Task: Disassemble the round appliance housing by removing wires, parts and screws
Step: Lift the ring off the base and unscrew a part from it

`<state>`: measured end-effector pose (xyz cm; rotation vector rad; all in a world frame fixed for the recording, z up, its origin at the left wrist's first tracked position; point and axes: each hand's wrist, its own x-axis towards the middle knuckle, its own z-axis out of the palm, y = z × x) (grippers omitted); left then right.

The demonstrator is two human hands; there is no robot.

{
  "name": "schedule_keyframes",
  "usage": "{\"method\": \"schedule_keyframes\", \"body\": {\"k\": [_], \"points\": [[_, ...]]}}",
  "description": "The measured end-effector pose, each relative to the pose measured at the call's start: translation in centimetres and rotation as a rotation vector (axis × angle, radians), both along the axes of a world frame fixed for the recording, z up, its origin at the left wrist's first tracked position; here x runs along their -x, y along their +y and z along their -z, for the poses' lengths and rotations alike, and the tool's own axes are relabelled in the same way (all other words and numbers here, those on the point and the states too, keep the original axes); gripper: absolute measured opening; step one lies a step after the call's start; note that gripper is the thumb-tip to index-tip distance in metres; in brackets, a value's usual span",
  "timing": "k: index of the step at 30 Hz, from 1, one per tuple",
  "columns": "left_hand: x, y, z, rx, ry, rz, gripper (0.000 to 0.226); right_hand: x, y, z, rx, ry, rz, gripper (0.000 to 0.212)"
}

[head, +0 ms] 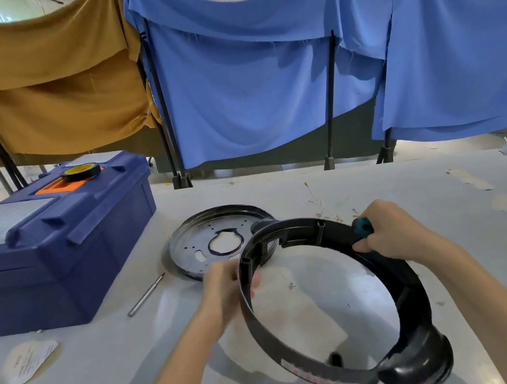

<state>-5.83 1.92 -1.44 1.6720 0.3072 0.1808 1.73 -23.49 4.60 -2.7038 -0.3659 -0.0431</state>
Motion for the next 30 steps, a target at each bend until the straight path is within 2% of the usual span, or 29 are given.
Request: {"method": "schedule_keyframes", "body": {"k": [1,3,5,8,11,14,17,19,20,23,26,30], "points": [[0.0,-0.6,0.8,-0.113,0.009,0.062,0.010,0.0,-0.1,0.0,-0.010,0.008,0.011,0.046],[-0.2,-2.1,2.2,-0.296,0.014,0.149,0.025,-0.1,-0.3,0.2,-0.029,0.029,0.018,0.047],[-0.8,-3.5,3.0,-0.328,-0.014,0.168,0.036,-0.1,-0.4,0.4,-0.027,0.043,0.021,0.046],[-1.7,-4.7,3.3,-0.395,-0.066,0.154,0.025,-0.4,-0.7,0.7,-0.035,0.054,0.033,0.048],[-2.1,-4.9,3.8,-0.374,-0.100,0.132,0.010,-0.7,-1.3,1.0,-0.067,0.069,0.056,0.046],[-2.1,-4.7,4.0,-0.413,-0.068,0.154,0.008,-1.3,-2.6,1.1,-0.105,0.054,0.118,0.043],[-2.7,-5.4,3.8,-0.286,-0.037,0.189,0.010,-2.0,-4.6,1.0,-0.145,0.003,0.232,0.046],[-3.1,-6.7,3.4,-0.237,0.008,0.157,0.016,-2.6,-6.0,1.1,-0.202,0.004,0.324,0.039],[-3.2,-7.4,3.2,-0.269,-0.003,0.155,0.020,-2.9,-6.6,1.1,-0.229,0.014,0.366,0.033],[-3.4,-9.6,3.4,-0.341,-0.086,0.261,0.012,-3.7,-8.5,1.2,-0.300,0.014,0.475,0.023],[-3.8,-11.5,3.6,-0.279,-0.063,0.312,0.022,-4.4,-10.1,1.4,-0.356,-0.028,0.551,0.020],[-4.4,-14.1,4.2,-0.360,-0.131,0.343,0.008,-4.5,-10.9,1.7,-0.452,-0.051,0.634,0.010]]}}
